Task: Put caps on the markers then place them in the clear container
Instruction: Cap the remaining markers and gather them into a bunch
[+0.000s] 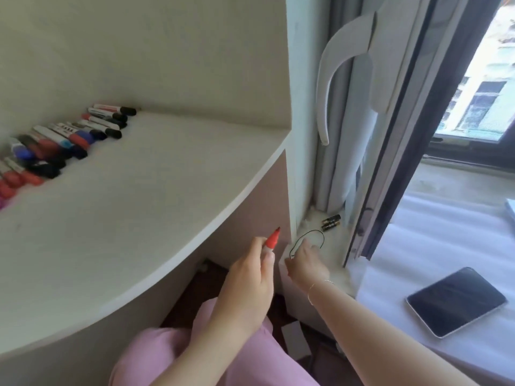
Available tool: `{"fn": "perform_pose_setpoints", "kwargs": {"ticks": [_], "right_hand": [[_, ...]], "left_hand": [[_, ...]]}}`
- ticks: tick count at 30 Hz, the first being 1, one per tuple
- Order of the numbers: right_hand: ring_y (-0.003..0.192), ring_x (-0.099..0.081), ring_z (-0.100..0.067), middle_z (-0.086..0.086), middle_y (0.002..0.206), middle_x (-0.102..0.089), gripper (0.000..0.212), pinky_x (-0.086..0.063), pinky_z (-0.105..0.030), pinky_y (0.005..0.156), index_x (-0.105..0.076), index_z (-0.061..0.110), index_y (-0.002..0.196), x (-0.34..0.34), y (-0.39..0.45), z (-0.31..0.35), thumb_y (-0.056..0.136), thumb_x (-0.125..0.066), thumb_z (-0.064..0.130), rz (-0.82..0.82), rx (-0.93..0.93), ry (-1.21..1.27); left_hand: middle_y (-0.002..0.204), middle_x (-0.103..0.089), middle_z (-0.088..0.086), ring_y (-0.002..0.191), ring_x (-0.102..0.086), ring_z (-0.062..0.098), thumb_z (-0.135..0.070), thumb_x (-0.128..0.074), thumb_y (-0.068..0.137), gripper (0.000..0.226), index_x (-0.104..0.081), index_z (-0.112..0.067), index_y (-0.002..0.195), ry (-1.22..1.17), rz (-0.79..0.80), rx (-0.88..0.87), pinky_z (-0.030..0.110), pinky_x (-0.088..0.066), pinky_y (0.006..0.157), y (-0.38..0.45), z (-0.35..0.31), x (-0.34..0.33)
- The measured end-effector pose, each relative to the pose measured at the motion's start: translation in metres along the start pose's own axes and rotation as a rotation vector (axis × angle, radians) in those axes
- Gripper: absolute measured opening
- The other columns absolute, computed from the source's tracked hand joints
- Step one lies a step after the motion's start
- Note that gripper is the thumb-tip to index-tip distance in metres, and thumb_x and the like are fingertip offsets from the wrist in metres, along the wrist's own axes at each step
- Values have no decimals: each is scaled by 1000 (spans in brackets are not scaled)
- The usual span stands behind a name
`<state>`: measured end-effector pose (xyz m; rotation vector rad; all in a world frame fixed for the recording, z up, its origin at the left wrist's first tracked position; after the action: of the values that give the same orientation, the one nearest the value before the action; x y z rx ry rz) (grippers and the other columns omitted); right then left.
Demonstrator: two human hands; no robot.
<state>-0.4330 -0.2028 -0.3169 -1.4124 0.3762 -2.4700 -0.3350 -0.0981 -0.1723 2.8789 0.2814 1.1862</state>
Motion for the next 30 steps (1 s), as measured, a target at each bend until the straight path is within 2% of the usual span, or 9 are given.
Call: {"fn": "perform_pose_setpoints", "kwargs": {"ticks": [2,6,10,12,14,17,22,25,30], "right_hand": [[104,-60,-28,-13,117,-48,27,-47,-33,74,-36,6,115,-4,7,2,94,-48,17,-11,9,-51],[91,-59,-26,-9,106,-44,25,-49,-34,70,-39,5,116,-12,13,7,91,-39,4,-3,38,-114],[94,-61,-29,-11,114,-49,28,-45,-34,68,-35,7,120,-4,11,11,92,-35,2,-1,35,-8],[90,-58,-29,-12,111,-50,29,-46,-35,69,-35,8,118,6,8,17,90,-36,1,11,57,51],[83,-55,-27,-9,101,-49,17,-45,-34,69,-35,12,99,24,3,28,88,-41,1,16,107,65],[71,-45,-16,-1,86,-43,18,-37,-26,58,-31,17,83,54,-10,53,88,-46,7,30,234,3],[74,-57,-22,-6,88,-54,3,-47,-31,60,-50,11,85,116,-25,75,85,-48,13,-129,284,-182],[75,-59,-26,-7,91,-52,10,-51,-34,63,-54,9,88,128,-27,68,84,-45,7,-165,235,-177],[71,-55,-24,-8,100,-47,17,-46,-32,58,-54,9,100,133,-33,65,89,-44,1,-199,205,-320]], "left_hand": [[71,-52,-9,68,-51,2,-30,-34,102,16,-48,-26,96,-3,12,27,18,-40,58,0,7,-2],[91,-63,-8,89,-60,4,-32,-33,102,16,-49,-28,100,-11,36,79,33,-50,79,-1,19,-5],[94,-62,-8,93,-60,7,-32,-33,102,17,-49,-27,102,-6,52,90,37,-49,84,-1,19,-7],[94,-61,-8,91,-60,9,-32,-31,102,19,-49,-27,104,1,59,69,39,-49,84,-2,11,-4],[93,-60,-8,89,-60,11,-34,-30,101,17,-46,-29,104,1,78,27,40,-49,81,-5,-5,1],[93,-59,-10,87,-59,11,-36,-29,101,15,-43,-33,107,-11,89,-87,39,-48,81,-14,-43,16],[82,-55,-8,75,-57,11,-40,-27,100,15,-42,-36,98,-69,-37,-275,35,-47,71,-22,-96,64],[80,-55,-7,75,-55,11,-36,-30,101,15,-42,-32,93,-74,-82,-286,35,-47,71,-25,-102,82],[78,-56,-1,70,-56,16,-37,-30,101,17,-41,-30,91,-100,-110,-242,41,-47,70,-35,-93,100]]}}
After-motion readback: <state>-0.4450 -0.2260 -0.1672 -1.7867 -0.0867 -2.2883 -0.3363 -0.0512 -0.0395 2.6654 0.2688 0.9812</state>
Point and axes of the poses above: each hand's wrist, its own y-axis towards the middle knuckle, its own x-axis out of the back of the hand, z = x × y, the point moved 9 cm from there along y, towards the middle knuckle
